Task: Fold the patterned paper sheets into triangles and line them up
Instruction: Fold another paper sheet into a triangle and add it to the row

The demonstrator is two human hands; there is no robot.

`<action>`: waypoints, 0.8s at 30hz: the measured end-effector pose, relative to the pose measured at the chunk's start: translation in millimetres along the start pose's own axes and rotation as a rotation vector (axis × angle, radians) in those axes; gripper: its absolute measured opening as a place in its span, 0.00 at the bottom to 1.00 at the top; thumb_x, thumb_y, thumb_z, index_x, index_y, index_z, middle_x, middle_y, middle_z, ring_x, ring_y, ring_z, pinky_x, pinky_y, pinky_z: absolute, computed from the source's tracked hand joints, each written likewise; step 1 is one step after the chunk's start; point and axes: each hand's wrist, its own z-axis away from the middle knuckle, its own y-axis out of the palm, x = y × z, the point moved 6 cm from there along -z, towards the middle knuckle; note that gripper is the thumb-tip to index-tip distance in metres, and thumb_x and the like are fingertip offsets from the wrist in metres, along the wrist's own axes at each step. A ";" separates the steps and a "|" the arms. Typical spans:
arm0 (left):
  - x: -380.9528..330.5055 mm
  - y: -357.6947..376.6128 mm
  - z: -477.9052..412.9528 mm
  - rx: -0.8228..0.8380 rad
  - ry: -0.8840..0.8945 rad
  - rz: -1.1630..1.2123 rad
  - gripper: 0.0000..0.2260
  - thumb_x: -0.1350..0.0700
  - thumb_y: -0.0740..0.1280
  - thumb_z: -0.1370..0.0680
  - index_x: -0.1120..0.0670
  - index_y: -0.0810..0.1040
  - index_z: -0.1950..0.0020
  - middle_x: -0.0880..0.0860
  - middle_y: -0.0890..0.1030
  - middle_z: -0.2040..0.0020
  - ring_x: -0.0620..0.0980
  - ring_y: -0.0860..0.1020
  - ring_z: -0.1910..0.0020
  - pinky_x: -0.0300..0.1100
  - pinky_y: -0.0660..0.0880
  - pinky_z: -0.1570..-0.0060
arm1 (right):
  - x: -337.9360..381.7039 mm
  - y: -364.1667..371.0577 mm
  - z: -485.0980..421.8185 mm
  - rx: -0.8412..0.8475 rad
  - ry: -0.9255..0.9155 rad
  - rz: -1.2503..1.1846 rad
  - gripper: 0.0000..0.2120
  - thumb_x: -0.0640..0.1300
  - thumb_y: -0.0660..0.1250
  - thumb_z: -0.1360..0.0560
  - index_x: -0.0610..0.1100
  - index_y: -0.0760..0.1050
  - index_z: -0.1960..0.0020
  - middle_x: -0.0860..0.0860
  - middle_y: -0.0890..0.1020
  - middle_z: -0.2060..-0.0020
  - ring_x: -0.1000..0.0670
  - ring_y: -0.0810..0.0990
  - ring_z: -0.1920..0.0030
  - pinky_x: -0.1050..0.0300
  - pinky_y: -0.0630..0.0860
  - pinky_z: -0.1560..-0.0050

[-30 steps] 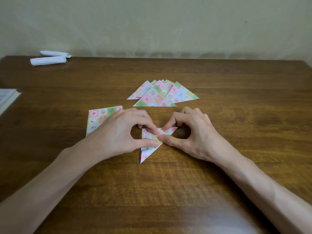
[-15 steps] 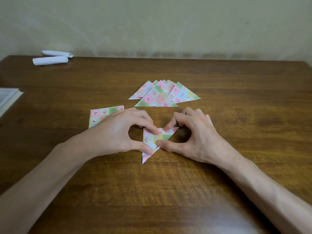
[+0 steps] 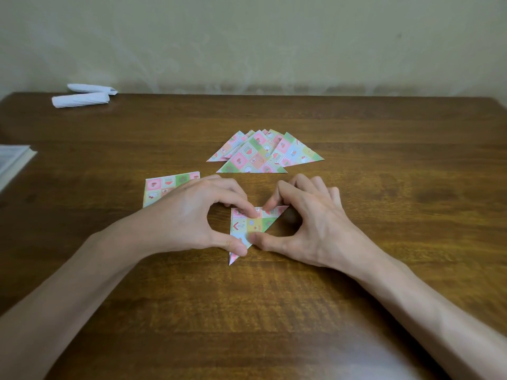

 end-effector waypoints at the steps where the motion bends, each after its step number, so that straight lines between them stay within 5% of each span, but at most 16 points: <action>1: 0.1 0.0 0.4 0.010 -0.002 -0.006 0.24 0.32 0.78 0.38 0.33 0.83 0.44 0.32 0.77 0.41 0.36 0.72 0.36 0.47 0.69 0.35 | 0.7 0.9 0.8 -0.002 0.001 0.009 0.27 0.79 0.67 0.40 0.61 0.70 0.52 0.62 0.69 0.54 0.56 0.66 0.48 0.53 0.63 0.43; 8: 0.8 0.1 0.4 0.023 0.011 0.001 0.24 0.30 0.76 0.38 0.33 0.83 0.43 0.31 0.76 0.41 0.35 0.71 0.35 0.45 0.69 0.35 | 3.4 3.0 3.3 -0.013 0.010 0.052 0.30 0.80 0.66 0.41 0.61 0.68 0.51 0.62 0.68 0.52 0.55 0.66 0.47 0.52 0.62 0.44; 16: 4.3 -1.3 1.3 0.057 0.036 -0.001 0.22 0.38 0.78 0.34 0.33 0.83 0.41 0.34 0.76 0.39 0.38 0.71 0.33 0.26 0.62 0.39 | 13.7 3.8 9.9 -0.080 -0.018 0.147 0.33 0.82 0.63 0.40 0.58 0.68 0.49 0.59 0.68 0.51 0.52 0.66 0.47 0.49 0.63 0.44; 21: 8.1 -1.8 3.6 0.137 0.015 -0.008 0.26 0.36 0.79 0.34 0.30 0.80 0.37 0.32 0.73 0.37 0.37 0.68 0.32 0.41 0.65 0.32 | 20.9 4.8 13.3 -0.084 -0.006 0.225 0.40 0.86 0.60 0.41 0.53 0.69 0.47 0.56 0.68 0.49 0.50 0.67 0.47 0.46 0.66 0.42; 24: 9.1 -2.8 4.6 0.170 0.025 -0.013 0.28 0.36 0.80 0.35 0.29 0.78 0.36 0.31 0.72 0.36 0.35 0.67 0.31 0.39 0.65 0.31 | 23.8 4.7 13.3 -0.062 0.007 0.260 0.41 0.86 0.59 0.41 0.53 0.68 0.47 0.56 0.68 0.49 0.49 0.67 0.47 0.45 0.66 0.41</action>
